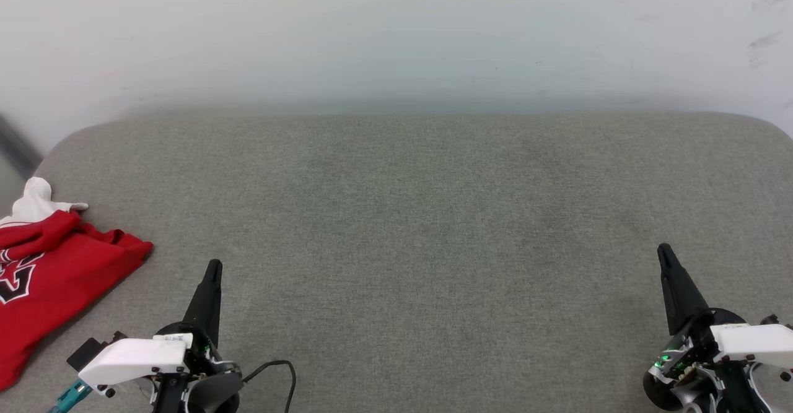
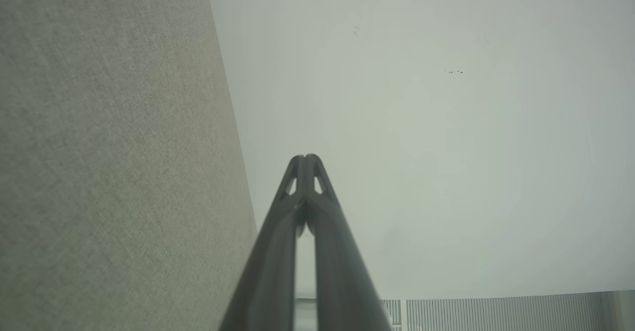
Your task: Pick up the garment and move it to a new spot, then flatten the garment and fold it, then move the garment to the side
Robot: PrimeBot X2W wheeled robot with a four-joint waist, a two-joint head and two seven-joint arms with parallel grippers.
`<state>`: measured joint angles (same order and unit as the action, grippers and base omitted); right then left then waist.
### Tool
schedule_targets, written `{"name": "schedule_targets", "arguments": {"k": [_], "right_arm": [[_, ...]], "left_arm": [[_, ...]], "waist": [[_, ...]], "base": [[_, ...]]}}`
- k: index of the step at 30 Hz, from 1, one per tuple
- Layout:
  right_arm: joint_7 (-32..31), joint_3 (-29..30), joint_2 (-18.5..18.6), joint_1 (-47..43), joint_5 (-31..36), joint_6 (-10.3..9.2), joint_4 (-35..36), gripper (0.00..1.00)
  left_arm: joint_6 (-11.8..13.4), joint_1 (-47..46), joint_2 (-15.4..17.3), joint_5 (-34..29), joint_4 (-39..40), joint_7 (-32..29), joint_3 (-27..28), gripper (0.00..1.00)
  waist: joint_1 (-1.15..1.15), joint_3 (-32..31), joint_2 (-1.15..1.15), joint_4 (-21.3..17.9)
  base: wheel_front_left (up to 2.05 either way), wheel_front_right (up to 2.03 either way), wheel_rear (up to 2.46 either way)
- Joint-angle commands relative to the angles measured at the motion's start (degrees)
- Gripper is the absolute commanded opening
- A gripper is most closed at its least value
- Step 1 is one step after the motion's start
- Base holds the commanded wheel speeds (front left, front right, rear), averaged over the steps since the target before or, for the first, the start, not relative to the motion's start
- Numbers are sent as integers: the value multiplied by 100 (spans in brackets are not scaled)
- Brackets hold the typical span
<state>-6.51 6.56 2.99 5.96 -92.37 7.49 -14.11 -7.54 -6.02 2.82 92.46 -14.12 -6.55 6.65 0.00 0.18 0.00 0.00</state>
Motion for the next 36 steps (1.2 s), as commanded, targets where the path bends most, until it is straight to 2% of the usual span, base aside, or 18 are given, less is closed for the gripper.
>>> {"name": "schedule_targets", "arguments": {"k": [1,30,31,36], "right_arm": [[1,-2,-29,60,-8,0,-5,0],[2,-3,-29,60,-8,0,-5,0],[1,-3,-29,60,-8,0,-5,100],[52,-43,0,-90,12,0,-25,100]], "left_arm": [[-19,-38,-12,-9,2,-5,7,0],[-19,-38,-12,-9,2,-4,7,0],[-19,-38,-12,-9,3,-4,7,100],[4,41,-5,-12,-42,65,-95,100]], "waist": [[0,0,0,0],[0,0,0,0],[0,0,0,0],[0,3,0,-2]], "base": [[0,0,0],[0,0,0],[0,0,0],[0,0,0]]}}
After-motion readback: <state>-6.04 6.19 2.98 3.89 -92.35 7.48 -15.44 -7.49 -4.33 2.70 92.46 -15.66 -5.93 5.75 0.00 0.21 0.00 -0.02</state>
